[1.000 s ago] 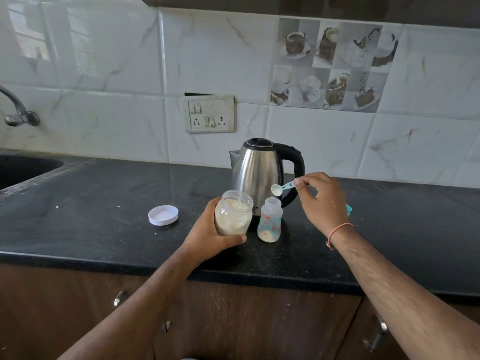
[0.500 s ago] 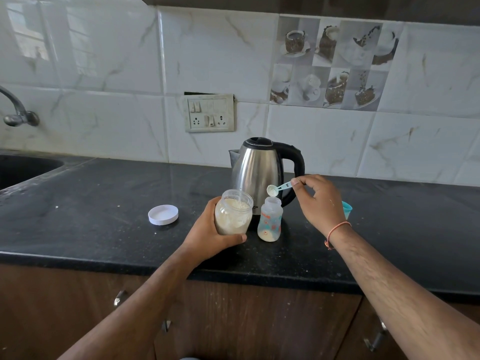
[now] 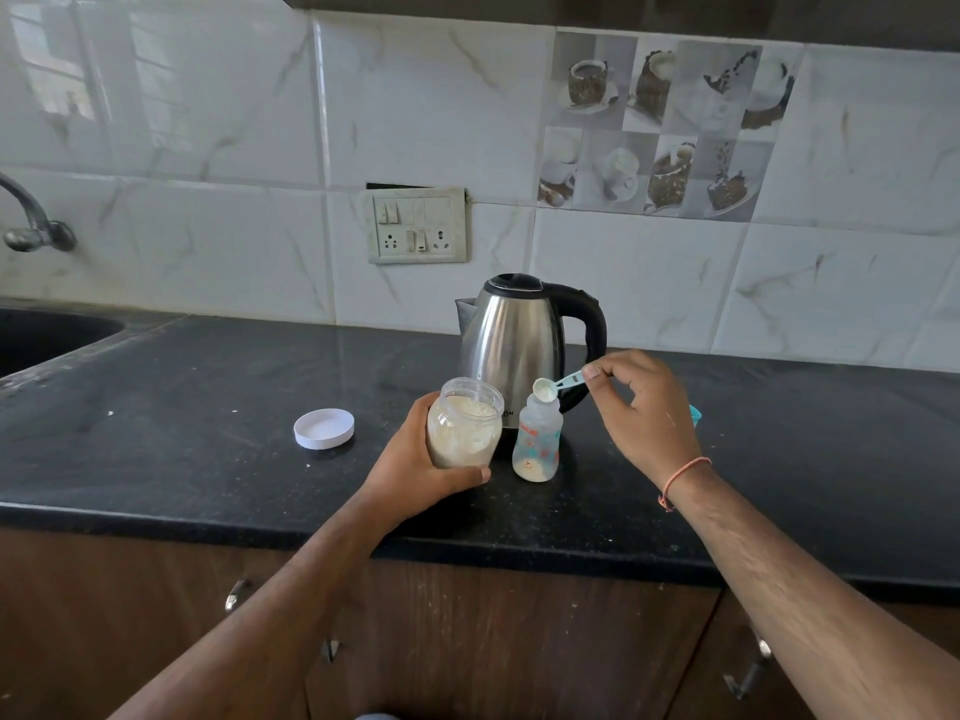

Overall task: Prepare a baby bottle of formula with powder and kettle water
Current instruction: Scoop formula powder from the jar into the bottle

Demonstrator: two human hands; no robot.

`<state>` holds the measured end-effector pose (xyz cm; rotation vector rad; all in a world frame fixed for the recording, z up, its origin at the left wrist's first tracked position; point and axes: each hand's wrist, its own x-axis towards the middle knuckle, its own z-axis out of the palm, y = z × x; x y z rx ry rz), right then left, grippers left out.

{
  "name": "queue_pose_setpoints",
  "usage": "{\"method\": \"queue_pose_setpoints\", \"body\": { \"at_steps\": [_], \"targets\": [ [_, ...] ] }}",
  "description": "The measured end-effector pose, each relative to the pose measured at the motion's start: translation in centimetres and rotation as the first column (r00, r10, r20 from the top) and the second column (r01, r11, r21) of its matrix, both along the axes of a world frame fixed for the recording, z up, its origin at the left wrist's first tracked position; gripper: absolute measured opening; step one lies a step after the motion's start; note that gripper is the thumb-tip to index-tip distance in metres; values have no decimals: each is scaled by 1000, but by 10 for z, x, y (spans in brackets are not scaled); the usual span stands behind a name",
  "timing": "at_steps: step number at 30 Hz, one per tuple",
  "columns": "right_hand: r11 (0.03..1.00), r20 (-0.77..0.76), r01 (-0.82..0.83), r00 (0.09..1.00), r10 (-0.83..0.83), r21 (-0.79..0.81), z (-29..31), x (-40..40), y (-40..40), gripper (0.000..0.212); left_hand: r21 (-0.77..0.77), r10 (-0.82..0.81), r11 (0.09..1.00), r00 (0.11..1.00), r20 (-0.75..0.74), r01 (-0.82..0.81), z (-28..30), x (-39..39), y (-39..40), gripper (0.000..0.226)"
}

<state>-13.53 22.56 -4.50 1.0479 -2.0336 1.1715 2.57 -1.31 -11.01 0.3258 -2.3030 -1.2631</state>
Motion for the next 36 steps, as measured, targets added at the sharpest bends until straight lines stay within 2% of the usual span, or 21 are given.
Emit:
{"method": "queue_pose_setpoints", "body": {
  "at_steps": [3, 5, 12, 18, 20, 23, 25, 27, 29, 32, 36],
  "targets": [
    [998, -255, -7, 967, 24, 69, -1, 3, 7, 24, -1, 0, 1000, 1000, 3, 0, 0, 0, 0, 107],
    [990, -367, 12, 929, 41, 142, -1, 5, 8, 24, -3, 1, 1000, 1000, 8, -1, 0, 0, 0, 107],
    [977, -476, 70, 879, 37, 204, 0, 8, 6, 24, -9, 1, 1000, 1000, 7, -1, 0, 0, 0, 106],
    [985, -413, 82, 911, -12, 151, -2, 8, 5, 24, -7, 1, 1000, 1000, 2, -1, 0, 0, 0, 104],
    [996, -311, 50, 950, -25, 75, -2, 10, 3, 19, -7, 0, 1000, 1000, -1, 0, 0, 0, 0, 104],
    [998, -54, 23, 998, -26, -59, 2, 14, -4, 18, -11, -1, 1000, 1000, -2, 1, 0, 1, 1, 103],
    [992, 115, 13, 993, 2, -128, 9, 17, -8, 20, -16, -1, 1000, 1000, -3, 1, 0, 1, 1, 105],
    [989, 176, -22, 983, 48, -149, 15, 21, -12, 18, -20, -2, 1000, 1000, -2, 2, 0, 1, 1, 107],
    [991, 139, -83, 986, 97, -104, 19, 24, -18, 18, -25, -4, 1000, 1000, -4, 4, 0, 1, 1, 106],
    [983, 39, -176, 984, 174, 53, 20, 29, -32, 18, -31, -7, 1000, 1000, -16, 6, -1, 1, 1, 105],
    [949, -5, -187, 981, 195, 254, 16, 39, -45, 27, -41, -2, 999, 999, -44, 0, -2, 1, 1, 105]
  ]
}}
